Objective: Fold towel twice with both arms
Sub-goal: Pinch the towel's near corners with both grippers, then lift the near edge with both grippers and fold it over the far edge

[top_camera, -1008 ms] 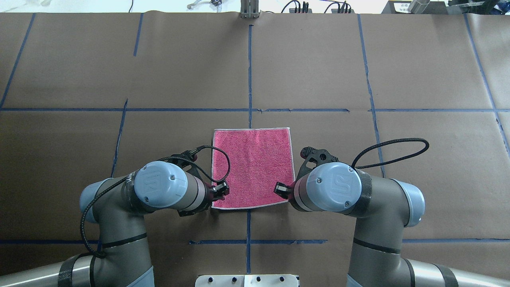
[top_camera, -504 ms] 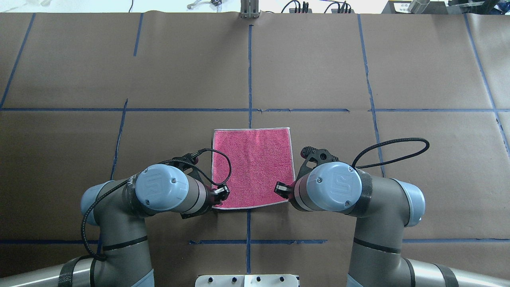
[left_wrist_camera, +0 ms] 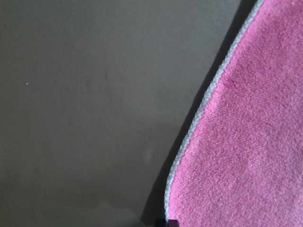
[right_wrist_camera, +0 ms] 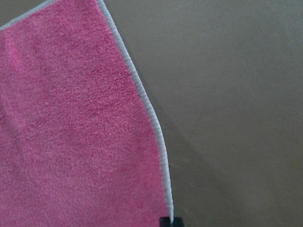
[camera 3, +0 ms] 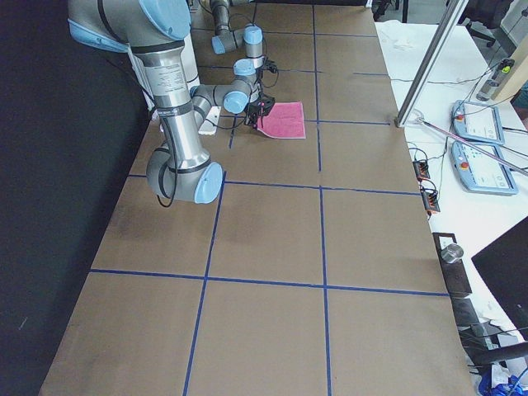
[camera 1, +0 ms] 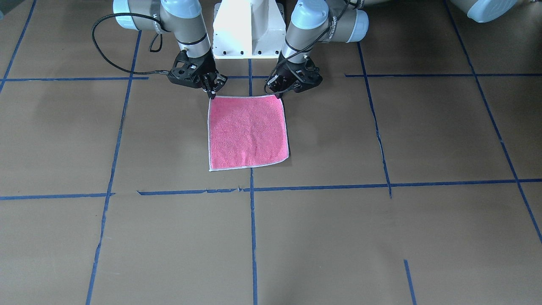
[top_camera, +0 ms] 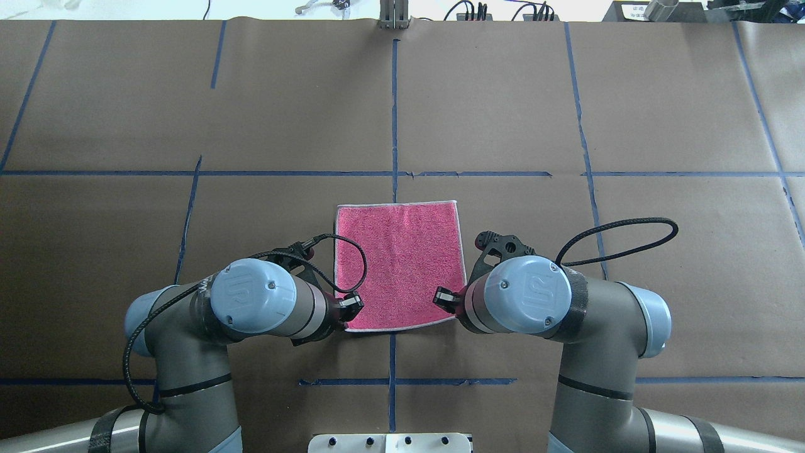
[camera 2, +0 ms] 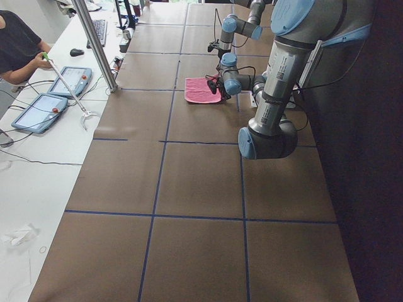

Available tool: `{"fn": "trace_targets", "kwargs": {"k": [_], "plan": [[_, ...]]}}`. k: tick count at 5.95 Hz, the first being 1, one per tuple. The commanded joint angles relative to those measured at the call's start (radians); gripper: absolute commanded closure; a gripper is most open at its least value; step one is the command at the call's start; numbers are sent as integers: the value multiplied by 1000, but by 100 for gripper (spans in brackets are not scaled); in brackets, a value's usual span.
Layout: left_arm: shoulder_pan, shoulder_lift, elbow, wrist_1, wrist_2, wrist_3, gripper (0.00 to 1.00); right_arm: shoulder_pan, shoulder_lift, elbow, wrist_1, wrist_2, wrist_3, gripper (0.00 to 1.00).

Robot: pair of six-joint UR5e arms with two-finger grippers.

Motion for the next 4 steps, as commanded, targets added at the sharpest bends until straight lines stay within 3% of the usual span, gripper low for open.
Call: {"fn": "trace_targets", "kwargs": {"k": [1,3,4], "plan": [[0,0,-50,7,-1,-16,100,2,-20,51,-9,2,5,100],[-81,-7,-32,-2,7,-1,100,81,3,33,-8,1,-2,100],[-124,-24,-3,-6,7,0,100,129,67,-53,-3,2,-4,100]]}}
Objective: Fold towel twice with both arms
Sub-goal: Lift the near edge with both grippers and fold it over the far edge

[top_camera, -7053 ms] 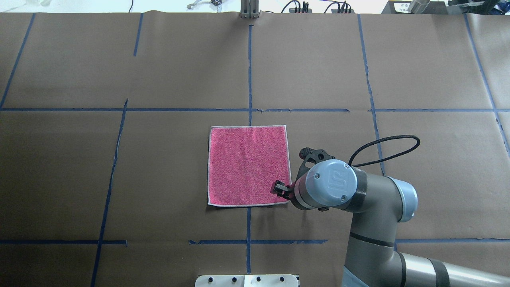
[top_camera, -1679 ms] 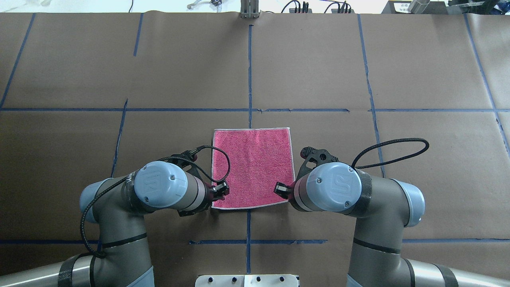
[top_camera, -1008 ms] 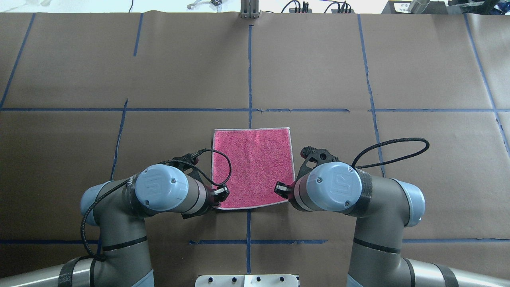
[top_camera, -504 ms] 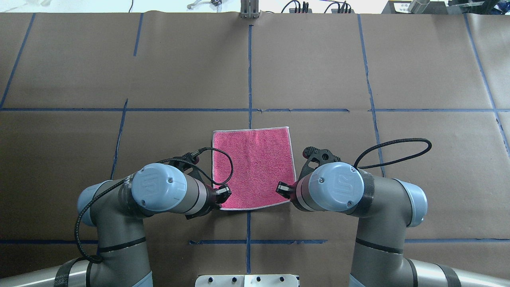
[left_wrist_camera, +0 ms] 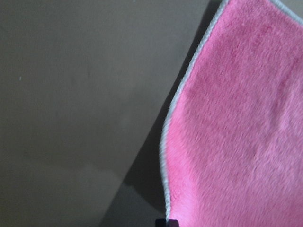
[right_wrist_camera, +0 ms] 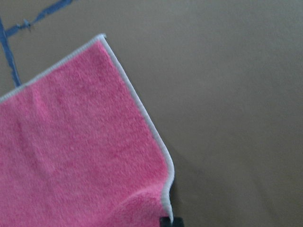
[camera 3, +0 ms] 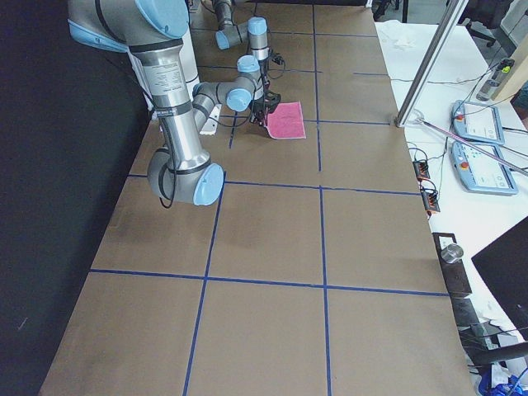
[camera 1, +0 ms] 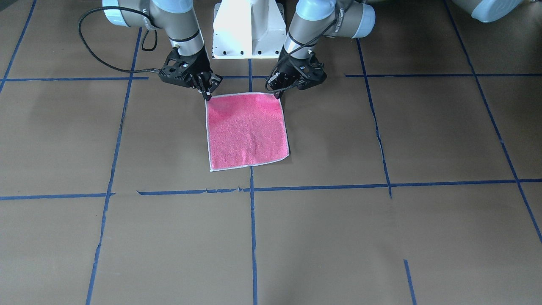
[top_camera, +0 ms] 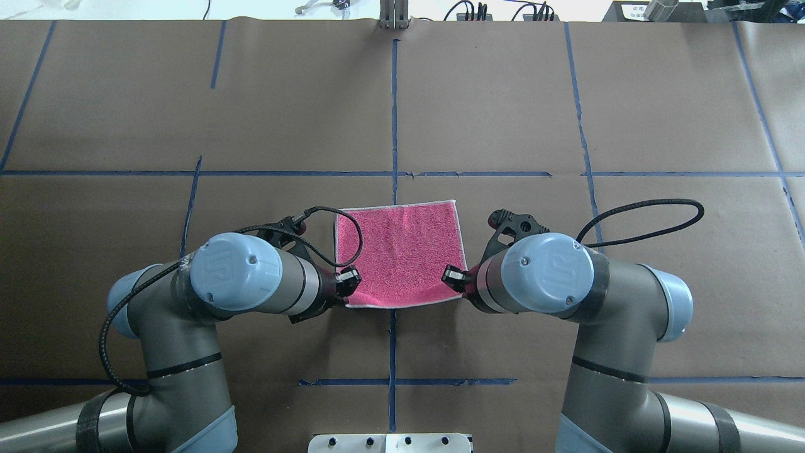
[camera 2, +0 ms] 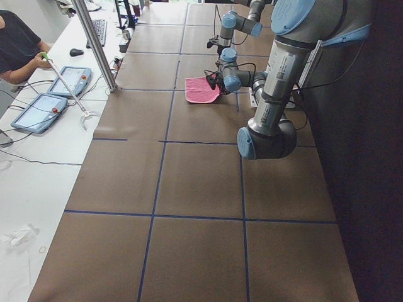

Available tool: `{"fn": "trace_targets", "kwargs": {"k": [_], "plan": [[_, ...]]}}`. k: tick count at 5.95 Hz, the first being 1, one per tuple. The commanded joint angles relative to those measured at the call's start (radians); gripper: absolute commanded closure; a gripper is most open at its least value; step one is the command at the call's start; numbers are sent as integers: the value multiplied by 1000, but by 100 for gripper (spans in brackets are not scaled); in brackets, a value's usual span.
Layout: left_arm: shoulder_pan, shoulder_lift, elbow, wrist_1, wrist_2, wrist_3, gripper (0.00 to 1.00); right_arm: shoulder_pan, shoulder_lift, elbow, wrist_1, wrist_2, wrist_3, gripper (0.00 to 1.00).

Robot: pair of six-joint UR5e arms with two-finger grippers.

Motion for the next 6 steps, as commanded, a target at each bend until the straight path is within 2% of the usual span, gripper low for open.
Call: {"fn": "trace_targets", "kwargs": {"k": [1,3,5,6], "plan": [[-73,-71,99,-5,2,2,100,99,127,-171,8,10,-3,100],[-112,-119,191,-31,2,2,100,158,216,-303,10,27,-10,100],[-131,-125,213,-40,2,4,100,167,256,-375,32,27,-13,100],[-134,-125,214,-40,2,4,92,167,257,-415,84,27,-12,97]]}}
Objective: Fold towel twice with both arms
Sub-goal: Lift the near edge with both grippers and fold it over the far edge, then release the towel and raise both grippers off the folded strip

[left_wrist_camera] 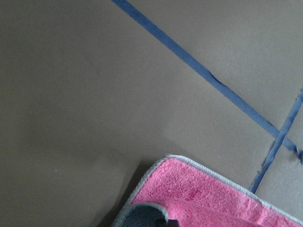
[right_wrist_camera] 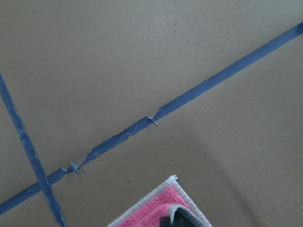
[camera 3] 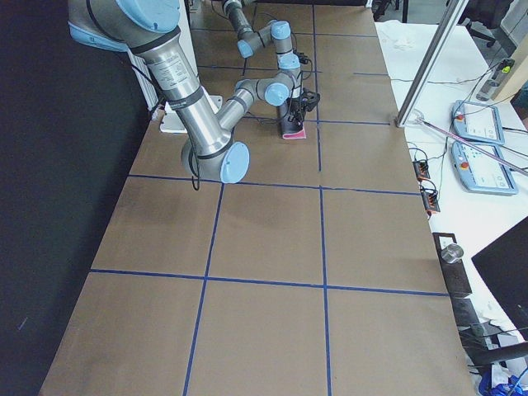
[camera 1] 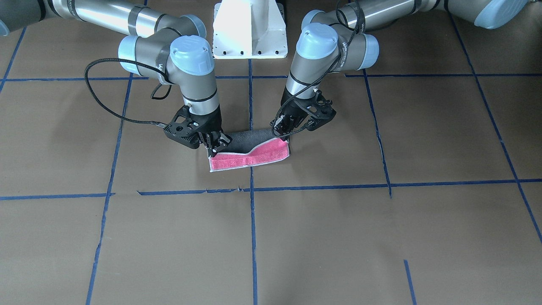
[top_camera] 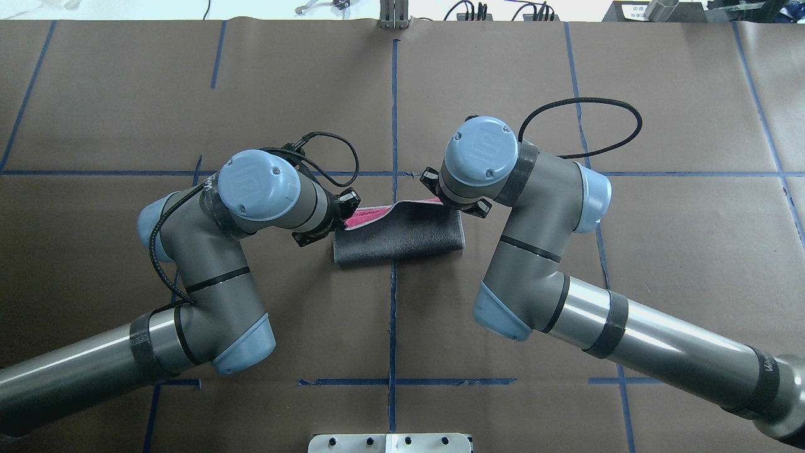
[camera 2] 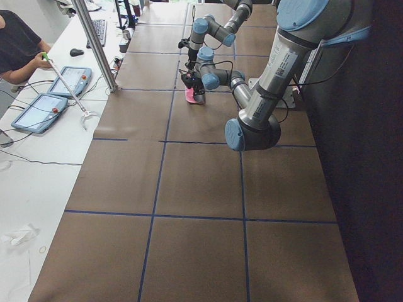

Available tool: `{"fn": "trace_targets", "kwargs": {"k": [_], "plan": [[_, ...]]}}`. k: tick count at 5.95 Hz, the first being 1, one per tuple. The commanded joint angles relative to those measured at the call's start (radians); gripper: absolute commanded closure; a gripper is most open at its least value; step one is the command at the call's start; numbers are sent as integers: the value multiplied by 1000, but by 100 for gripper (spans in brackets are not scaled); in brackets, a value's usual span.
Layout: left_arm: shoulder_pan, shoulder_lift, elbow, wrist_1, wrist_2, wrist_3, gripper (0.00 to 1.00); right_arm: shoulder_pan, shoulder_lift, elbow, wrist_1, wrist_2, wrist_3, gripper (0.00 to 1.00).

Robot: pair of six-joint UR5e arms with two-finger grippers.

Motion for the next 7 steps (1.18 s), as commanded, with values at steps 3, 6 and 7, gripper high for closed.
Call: {"fn": "trace_targets", "kwargs": {"k": [3,6,7], "plan": [[-32,-2,28,-80,-2,97,16,15,6,-41,48,17,-36,0],[13,15,14,-70,-8,-52,16,81,-55,54,50,153,-78,0],[26,21,13,-68,-9,-169,16,98,-69,62,50,181,-99,0]]}}
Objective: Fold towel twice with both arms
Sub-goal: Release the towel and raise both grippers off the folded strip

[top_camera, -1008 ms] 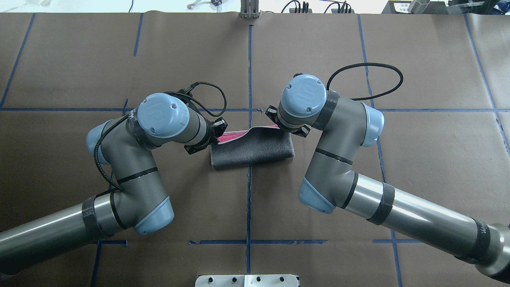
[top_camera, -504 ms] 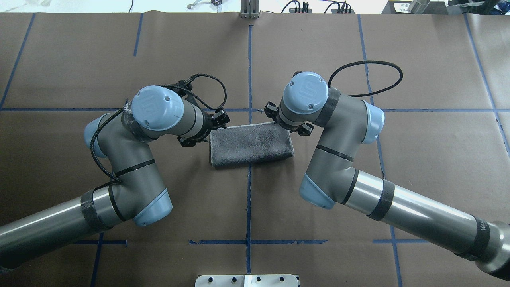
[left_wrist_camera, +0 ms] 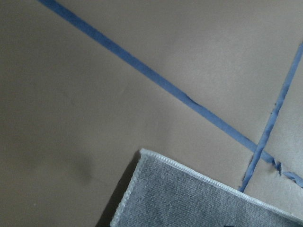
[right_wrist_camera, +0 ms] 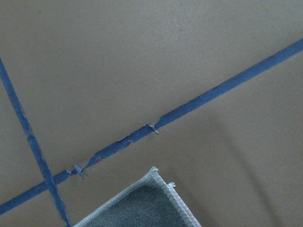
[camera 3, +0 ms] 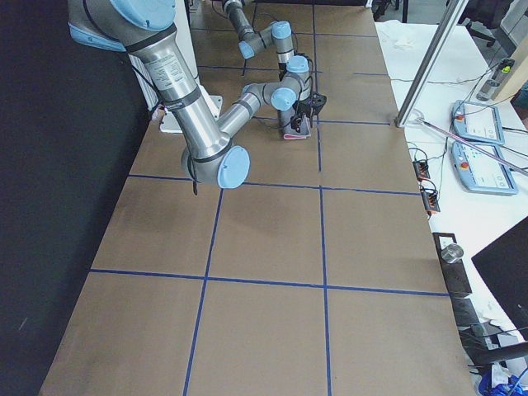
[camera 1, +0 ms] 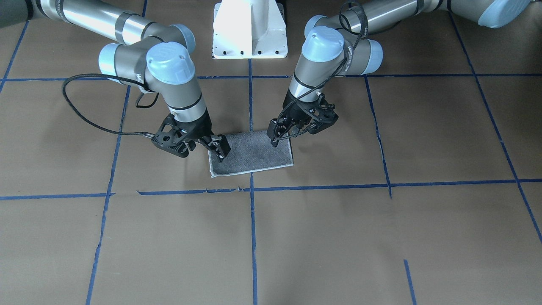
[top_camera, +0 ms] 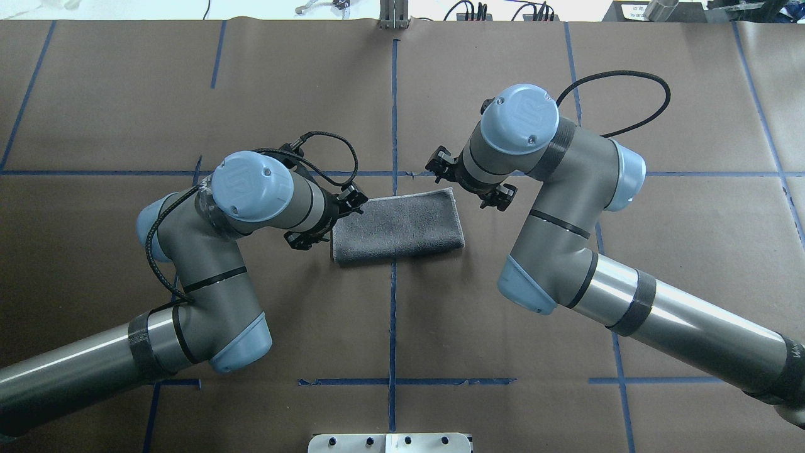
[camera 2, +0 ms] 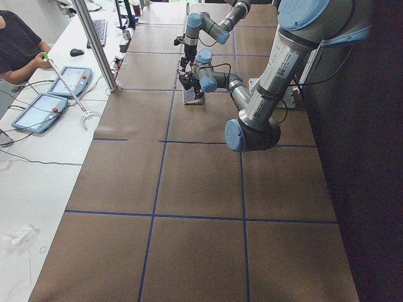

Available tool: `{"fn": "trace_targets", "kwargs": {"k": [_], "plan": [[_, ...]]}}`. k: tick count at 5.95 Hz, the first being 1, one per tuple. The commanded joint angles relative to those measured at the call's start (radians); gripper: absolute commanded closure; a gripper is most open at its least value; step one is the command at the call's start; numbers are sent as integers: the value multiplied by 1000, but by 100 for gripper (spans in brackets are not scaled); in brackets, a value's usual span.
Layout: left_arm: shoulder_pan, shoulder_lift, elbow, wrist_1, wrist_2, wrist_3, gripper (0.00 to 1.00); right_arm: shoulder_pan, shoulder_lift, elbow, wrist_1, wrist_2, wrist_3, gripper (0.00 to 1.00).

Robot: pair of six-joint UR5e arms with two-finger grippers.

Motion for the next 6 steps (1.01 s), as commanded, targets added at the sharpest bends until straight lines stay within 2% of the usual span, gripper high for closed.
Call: {"fn": "trace_targets", "kwargs": {"k": [1,4,6], "plan": [[29,6,-1,4,-1,-186,16,18,-22,15,1,26,-23,0],[32,23,10,4,0,-213,17,17,-42,35,1,20,-23,0],[54,31,14,4,0,-240,23,17,-40,35,1,19,-23,0]]}}
